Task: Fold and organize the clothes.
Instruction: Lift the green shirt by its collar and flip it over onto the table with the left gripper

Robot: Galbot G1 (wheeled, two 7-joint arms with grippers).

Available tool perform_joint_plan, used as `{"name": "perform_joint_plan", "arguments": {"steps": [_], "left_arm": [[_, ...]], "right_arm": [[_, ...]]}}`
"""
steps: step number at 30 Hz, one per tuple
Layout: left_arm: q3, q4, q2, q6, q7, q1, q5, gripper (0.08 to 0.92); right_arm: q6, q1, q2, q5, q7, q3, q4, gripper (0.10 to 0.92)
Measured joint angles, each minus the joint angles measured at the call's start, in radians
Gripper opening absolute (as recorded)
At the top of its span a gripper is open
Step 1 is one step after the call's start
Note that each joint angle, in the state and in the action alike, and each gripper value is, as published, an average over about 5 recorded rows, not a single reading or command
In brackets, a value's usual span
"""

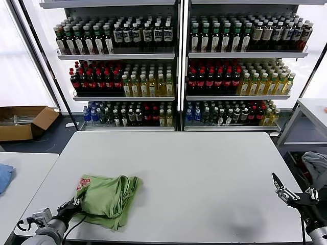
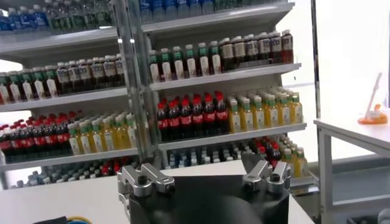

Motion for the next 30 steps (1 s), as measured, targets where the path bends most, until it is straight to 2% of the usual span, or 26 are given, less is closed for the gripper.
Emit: {"name": "perform_joint_plan", "arguments": {"steps": [10,22,30], "left_arm": [[-0.137,-0.006,0.012,-0.020,-0.034,0.027,-0.038,0.120],[-0.419,0.010,0.135,-0.008,-0.063,0.050,-0.062,0.120],[-0.479,-0.060,0.163,-0.001,-0.080,0.063,-0.032,0.120]], "right_arm": [[0.002,0.009,-0.003,0.008,-0.001,0.000,-0.007,0.823],[0.004,0.021,-0.006,0.013,-0.001,-0.010,-0.012,0.823],[0.011,0.017,0.000,0.015,-0.001,-0.007,-0.019,0.823]]}}
